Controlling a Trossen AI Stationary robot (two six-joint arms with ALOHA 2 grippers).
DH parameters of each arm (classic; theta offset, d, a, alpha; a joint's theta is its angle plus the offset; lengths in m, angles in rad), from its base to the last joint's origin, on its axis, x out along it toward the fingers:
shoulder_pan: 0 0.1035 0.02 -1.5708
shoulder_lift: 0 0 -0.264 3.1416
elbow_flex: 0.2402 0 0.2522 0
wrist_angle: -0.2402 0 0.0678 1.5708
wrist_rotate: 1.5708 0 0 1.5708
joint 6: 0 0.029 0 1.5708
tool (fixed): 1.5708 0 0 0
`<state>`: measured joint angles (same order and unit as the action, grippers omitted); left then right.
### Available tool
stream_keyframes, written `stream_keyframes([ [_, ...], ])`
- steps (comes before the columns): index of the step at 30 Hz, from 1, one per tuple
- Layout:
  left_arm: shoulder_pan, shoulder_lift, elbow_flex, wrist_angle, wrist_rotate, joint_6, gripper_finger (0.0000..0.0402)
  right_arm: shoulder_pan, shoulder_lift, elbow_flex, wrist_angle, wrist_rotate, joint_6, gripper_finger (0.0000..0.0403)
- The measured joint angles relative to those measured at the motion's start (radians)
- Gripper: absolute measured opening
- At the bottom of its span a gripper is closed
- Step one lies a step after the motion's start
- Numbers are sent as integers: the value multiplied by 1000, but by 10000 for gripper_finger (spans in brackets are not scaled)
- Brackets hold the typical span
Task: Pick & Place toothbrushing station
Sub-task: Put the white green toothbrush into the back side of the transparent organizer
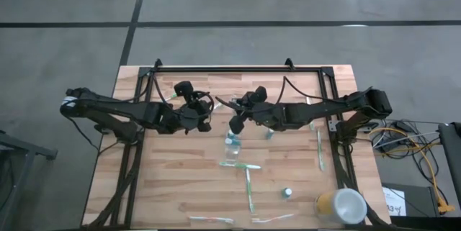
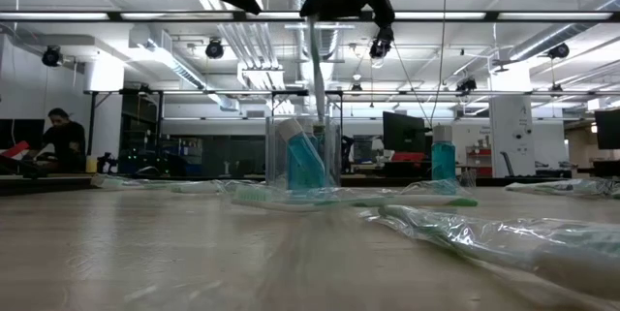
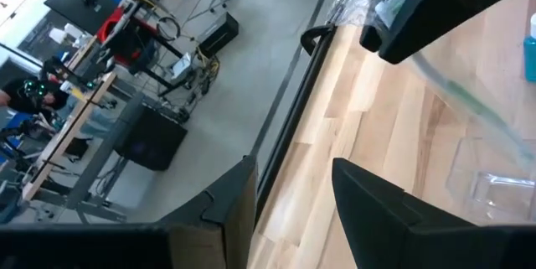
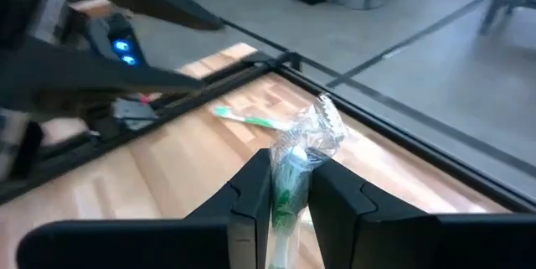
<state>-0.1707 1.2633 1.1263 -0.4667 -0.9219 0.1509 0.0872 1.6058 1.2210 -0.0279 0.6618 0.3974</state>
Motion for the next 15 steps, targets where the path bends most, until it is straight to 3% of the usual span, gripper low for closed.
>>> stream_keyframes([
  [15,0,0,-1,-6,-4,-2,161,-2,29,-78,0,18,70,63],
])
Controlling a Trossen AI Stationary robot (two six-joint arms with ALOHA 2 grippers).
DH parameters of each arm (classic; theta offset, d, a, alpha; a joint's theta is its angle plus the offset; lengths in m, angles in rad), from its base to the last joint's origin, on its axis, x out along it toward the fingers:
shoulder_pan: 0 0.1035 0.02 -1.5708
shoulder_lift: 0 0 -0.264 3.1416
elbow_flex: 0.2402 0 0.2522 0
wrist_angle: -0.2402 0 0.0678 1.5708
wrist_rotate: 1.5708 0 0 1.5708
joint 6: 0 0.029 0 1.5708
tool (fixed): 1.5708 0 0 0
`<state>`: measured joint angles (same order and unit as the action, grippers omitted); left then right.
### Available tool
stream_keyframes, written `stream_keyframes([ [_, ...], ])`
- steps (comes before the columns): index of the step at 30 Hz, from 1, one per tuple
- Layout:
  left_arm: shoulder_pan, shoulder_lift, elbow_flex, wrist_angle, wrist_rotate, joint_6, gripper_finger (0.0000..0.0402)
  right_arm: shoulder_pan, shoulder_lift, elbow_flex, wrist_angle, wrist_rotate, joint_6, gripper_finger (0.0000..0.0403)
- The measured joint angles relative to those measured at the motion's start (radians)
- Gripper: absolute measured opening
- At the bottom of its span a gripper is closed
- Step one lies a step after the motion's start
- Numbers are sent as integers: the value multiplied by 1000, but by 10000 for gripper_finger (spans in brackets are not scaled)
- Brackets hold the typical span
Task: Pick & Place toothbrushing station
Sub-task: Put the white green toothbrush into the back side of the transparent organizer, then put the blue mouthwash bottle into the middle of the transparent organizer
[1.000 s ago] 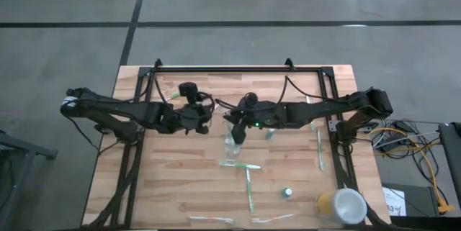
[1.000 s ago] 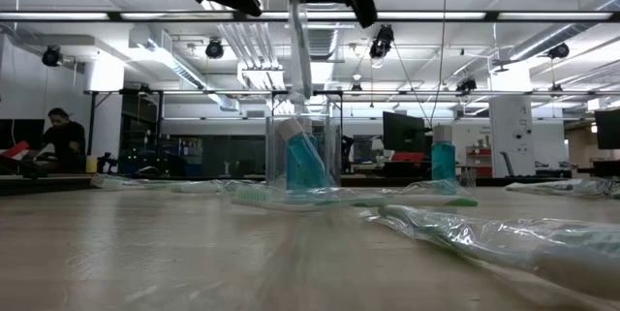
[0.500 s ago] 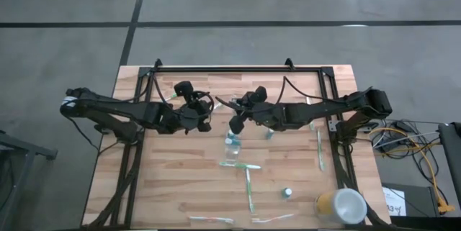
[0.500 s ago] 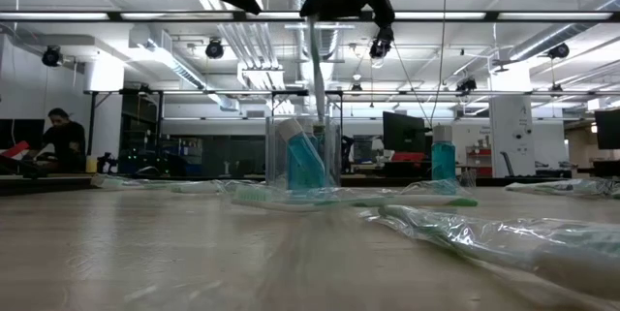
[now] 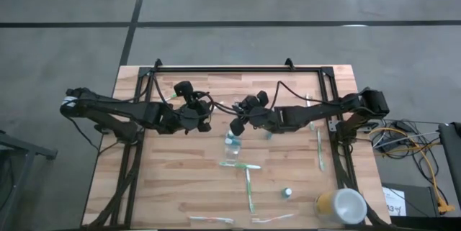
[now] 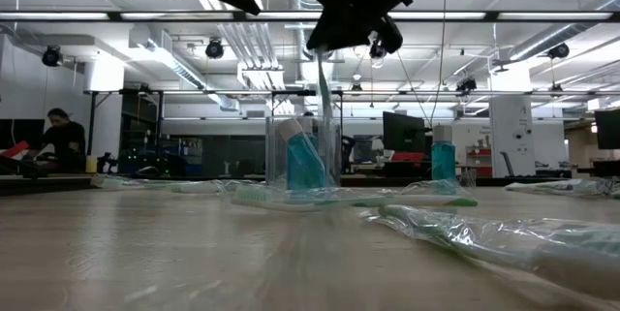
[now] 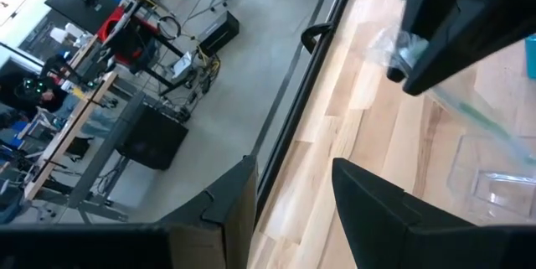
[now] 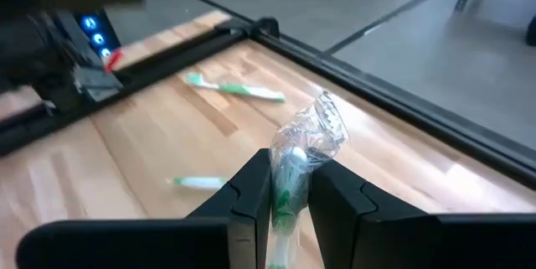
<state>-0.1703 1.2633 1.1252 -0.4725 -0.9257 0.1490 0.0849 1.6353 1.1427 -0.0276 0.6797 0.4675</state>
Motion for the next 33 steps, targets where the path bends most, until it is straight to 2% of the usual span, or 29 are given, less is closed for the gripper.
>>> stream_keyframes([
  [10,0,0,0,-9,0,5,161,1,-3,-17,2,-10,4,69],
  [25,0,0,0,-9,-2,7,161,-8,1,-16,-4,-60,50,147],
  [33,-1,0,0,-9,-2,8,161,-9,-3,-8,-27,-54,32,142],
])
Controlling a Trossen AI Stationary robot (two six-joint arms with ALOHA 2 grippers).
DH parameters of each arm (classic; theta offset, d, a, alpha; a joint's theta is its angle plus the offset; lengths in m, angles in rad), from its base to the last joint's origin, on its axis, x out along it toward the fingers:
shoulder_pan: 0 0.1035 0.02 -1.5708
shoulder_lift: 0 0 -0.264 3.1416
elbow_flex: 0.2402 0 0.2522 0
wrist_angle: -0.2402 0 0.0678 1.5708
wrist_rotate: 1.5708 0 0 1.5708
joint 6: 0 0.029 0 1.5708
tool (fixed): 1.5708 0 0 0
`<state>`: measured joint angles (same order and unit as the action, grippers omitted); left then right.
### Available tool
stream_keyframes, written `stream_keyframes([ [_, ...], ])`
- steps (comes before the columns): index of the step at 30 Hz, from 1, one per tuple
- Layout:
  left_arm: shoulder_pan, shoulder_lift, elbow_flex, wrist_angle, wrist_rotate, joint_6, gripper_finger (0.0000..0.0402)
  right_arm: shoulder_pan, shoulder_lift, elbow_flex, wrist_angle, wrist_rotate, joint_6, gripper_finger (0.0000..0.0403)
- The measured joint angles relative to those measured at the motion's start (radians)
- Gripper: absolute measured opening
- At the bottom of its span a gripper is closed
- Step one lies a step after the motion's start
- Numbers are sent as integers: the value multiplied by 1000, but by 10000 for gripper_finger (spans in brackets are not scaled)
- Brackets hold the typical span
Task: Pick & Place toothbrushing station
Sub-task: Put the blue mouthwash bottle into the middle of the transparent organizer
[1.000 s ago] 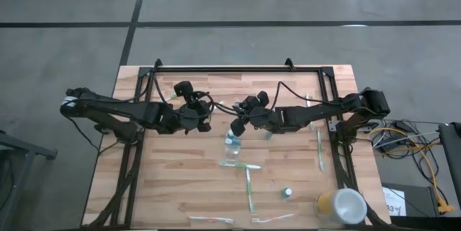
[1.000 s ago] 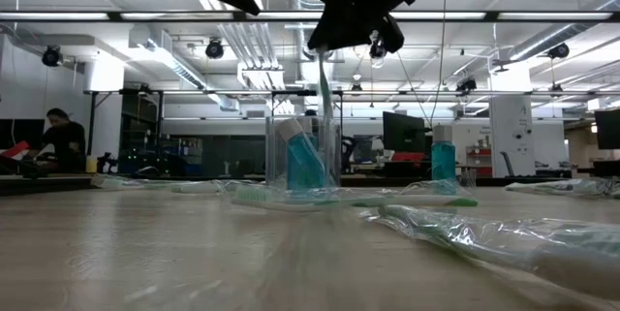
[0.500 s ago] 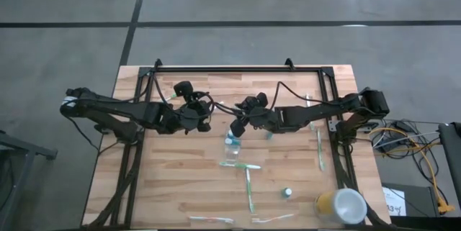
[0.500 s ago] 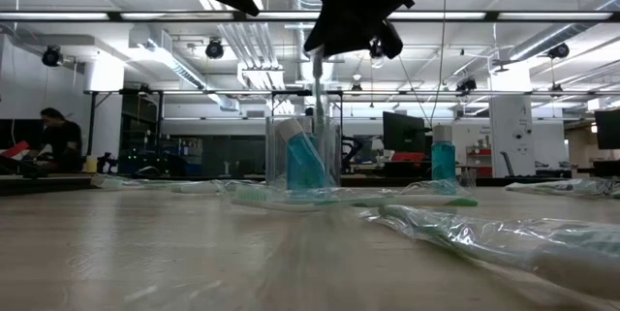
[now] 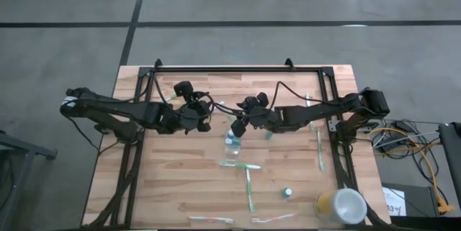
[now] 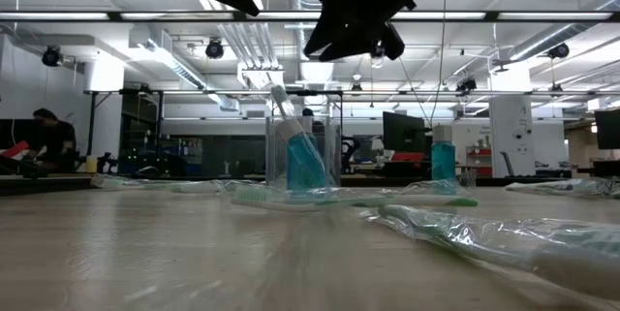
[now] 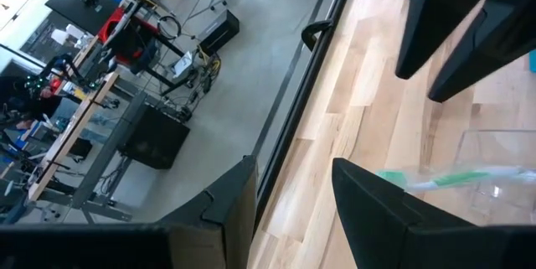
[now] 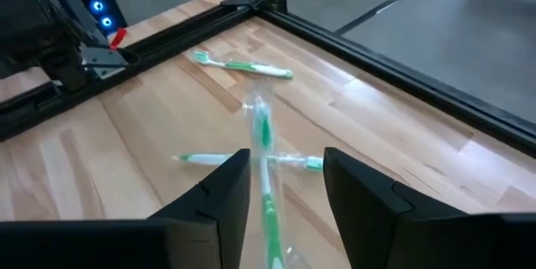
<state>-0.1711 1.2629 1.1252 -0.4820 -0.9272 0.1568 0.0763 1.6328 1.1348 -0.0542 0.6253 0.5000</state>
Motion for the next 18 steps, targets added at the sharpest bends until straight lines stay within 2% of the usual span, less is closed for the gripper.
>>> stream_keyframes([
  [5,0,0,0,-1,0,-2,161,-1,-53,30,-1,2,-168,128],
  [7,0,0,0,0,0,-9,161,-1,-84,51,-55,2,-177,123],
  [10,0,-2,0,0,1,-30,161,-1,-128,99,-249,-5,-58,119],
  [13,0,-10,0,-1,12,-54,161,-1,-169,156,-537,-25,118,119],
  [16,2,-30,0,-7,75,-54,161,3,-196,186,-785,-65,318,118],
  [18,4,-46,0,-8,114,-54,161,16,-207,182,-869,-80,395,118],
])
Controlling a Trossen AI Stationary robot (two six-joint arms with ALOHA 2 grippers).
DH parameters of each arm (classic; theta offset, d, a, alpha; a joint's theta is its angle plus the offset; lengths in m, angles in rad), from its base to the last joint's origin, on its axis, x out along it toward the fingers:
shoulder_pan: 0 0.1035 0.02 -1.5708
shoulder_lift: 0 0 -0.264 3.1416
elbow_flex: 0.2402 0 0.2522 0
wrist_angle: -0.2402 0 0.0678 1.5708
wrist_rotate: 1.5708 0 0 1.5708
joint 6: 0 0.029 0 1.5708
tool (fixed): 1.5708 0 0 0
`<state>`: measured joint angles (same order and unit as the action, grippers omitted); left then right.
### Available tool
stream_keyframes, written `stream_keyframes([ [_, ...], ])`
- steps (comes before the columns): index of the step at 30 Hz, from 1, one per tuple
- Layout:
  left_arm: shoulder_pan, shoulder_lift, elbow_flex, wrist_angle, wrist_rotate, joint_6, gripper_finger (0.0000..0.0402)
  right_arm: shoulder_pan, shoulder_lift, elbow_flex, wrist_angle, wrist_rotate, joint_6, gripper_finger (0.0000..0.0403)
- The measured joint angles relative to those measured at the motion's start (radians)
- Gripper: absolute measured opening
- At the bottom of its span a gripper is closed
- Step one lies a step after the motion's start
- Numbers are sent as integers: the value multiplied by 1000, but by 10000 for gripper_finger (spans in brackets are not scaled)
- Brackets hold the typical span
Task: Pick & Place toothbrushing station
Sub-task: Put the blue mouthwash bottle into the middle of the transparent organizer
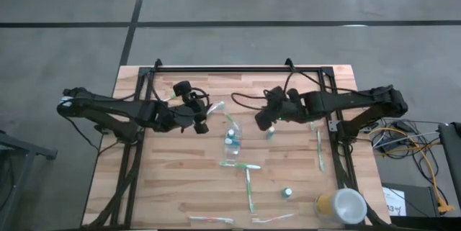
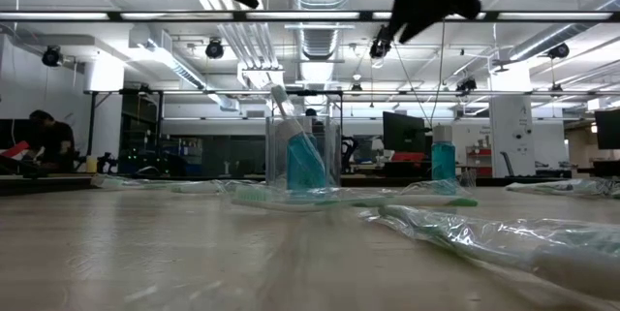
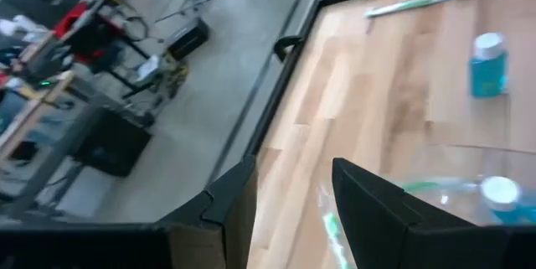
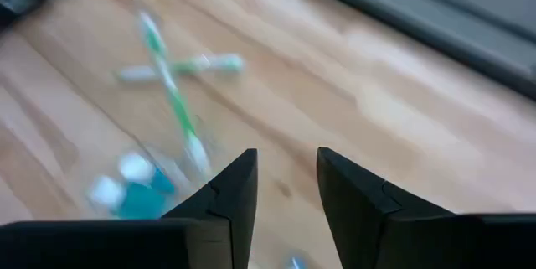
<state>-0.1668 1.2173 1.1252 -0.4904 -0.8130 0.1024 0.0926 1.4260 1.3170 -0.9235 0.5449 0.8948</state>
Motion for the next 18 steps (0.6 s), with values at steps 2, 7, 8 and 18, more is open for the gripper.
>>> stream_keyframes([
  [2,2,-16,0,-1,14,-4,161,24,-5,-14,-6,0,36,118],
  [7,13,-66,0,-10,15,-6,161,70,5,-25,-15,-15,119,118],
  [8,16,-80,0,-11,15,-6,161,75,5,-25,-18,-23,144,118],
  [18,16,-219,-1,-21,89,-54,161,80,11,-31,-144,-190,469,118],
])
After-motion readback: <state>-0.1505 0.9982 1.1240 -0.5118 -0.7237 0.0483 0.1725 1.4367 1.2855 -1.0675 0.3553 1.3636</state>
